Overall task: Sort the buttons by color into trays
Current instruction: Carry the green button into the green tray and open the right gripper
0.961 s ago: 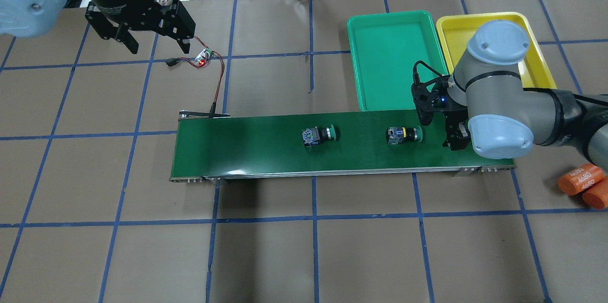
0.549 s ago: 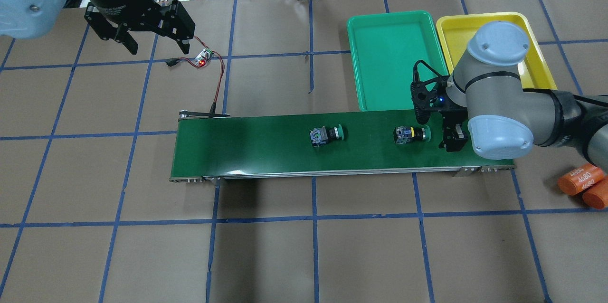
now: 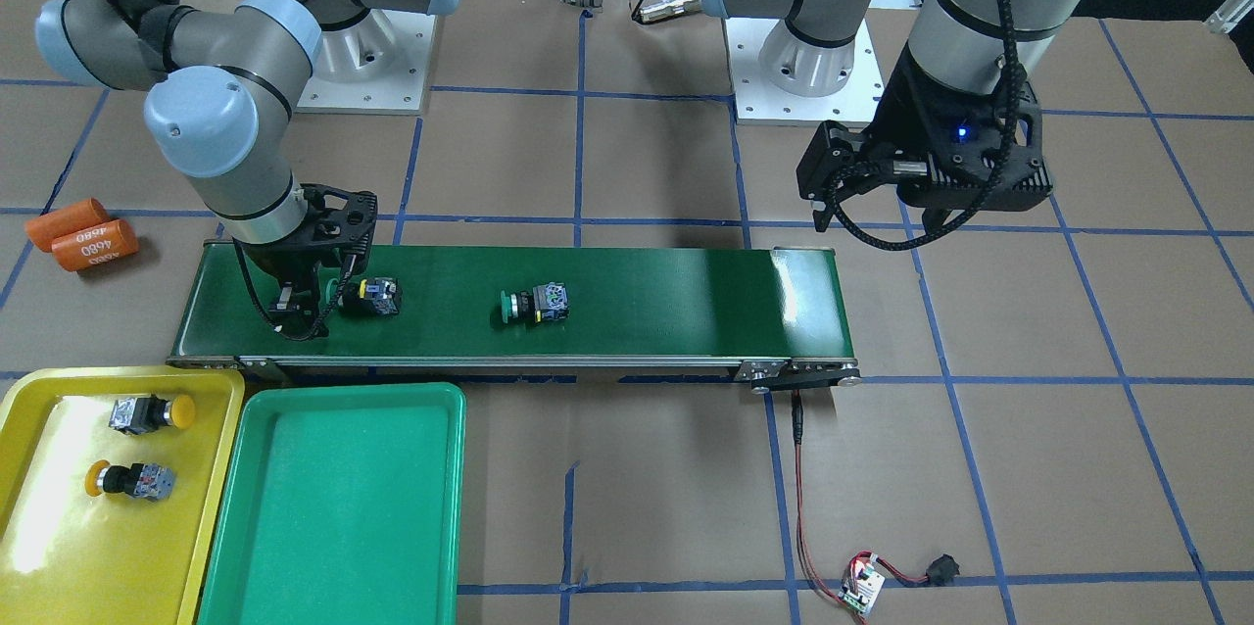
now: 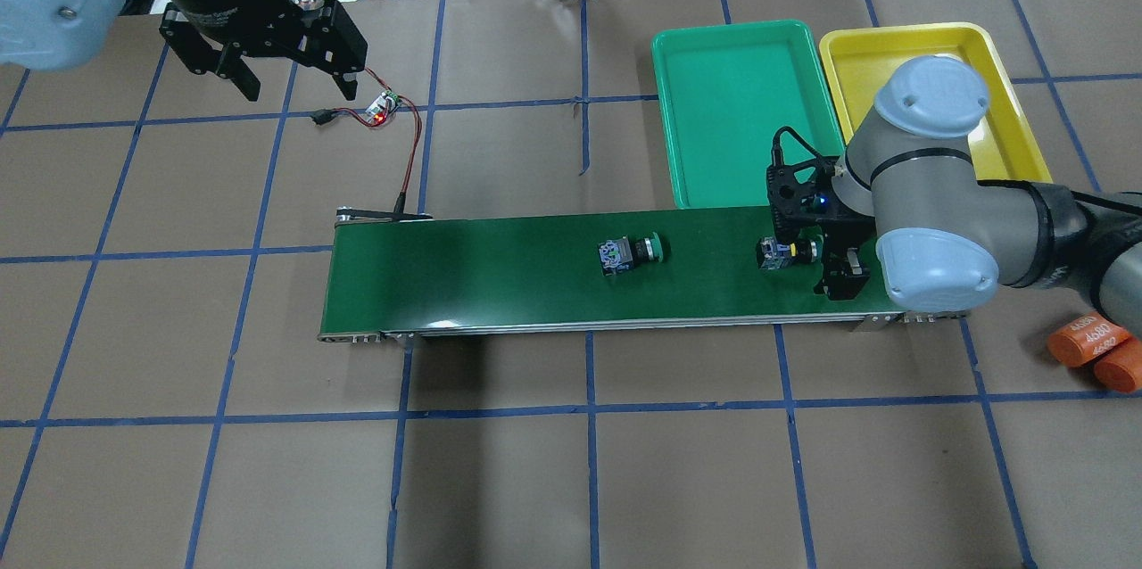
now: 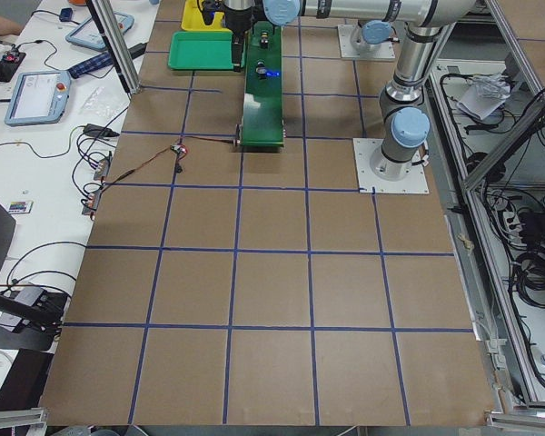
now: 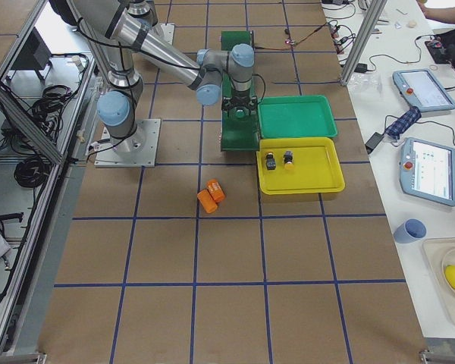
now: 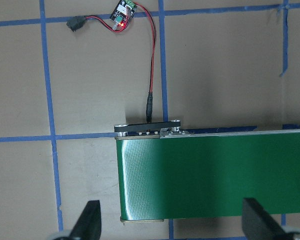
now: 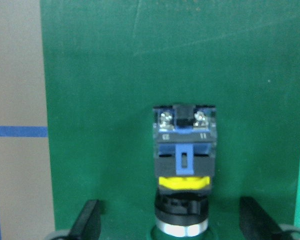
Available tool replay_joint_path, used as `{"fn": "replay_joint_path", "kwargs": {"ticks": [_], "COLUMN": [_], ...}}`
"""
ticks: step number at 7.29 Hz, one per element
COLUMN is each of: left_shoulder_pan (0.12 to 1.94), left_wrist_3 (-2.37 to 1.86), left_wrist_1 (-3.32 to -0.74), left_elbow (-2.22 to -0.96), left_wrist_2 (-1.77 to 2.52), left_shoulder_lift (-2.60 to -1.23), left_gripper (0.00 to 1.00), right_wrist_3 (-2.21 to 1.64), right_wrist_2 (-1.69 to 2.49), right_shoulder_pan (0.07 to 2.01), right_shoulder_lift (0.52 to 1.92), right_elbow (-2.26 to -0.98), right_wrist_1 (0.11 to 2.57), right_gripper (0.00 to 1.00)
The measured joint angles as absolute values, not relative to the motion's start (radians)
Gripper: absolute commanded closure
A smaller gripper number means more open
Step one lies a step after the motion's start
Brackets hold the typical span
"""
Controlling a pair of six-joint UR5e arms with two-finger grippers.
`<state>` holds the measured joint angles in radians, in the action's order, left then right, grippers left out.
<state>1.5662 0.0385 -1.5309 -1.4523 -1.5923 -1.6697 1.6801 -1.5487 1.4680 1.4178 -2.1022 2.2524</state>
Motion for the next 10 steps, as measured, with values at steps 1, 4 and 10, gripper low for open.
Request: {"fn": "replay_joint_path", "kwargs": {"ticks": [1, 4, 10], "left_shoulder_pan": [1.566, 1.566, 1.565], "left_wrist_3": [0.038, 0.039, 0.040], "left_wrist_1": [-1.531, -1.532, -1.536], "left_elbow": [-1.452, -1.452, -1.451], "left_wrist_2": [-1.592, -1.592, -1.592], "left_shoulder_lift": [-1.669, -1.666, -1.667], "left_gripper": [0.00, 0.00, 0.00], "right_wrist_3": [1.681, 1.730, 1.775], "right_wrist_2": [-1.543, -1.547, -1.523], "right_shoulder_pan": [1.468, 1.468, 1.459], "right_shoulder_lift": [1.418, 1.417, 1.294], "right_elbow": [-2.104, -2.098, -1.893], "right_wrist_1": [2.255, 2.265, 2.282], "right_gripper": [0.31, 1.00, 0.86]}}
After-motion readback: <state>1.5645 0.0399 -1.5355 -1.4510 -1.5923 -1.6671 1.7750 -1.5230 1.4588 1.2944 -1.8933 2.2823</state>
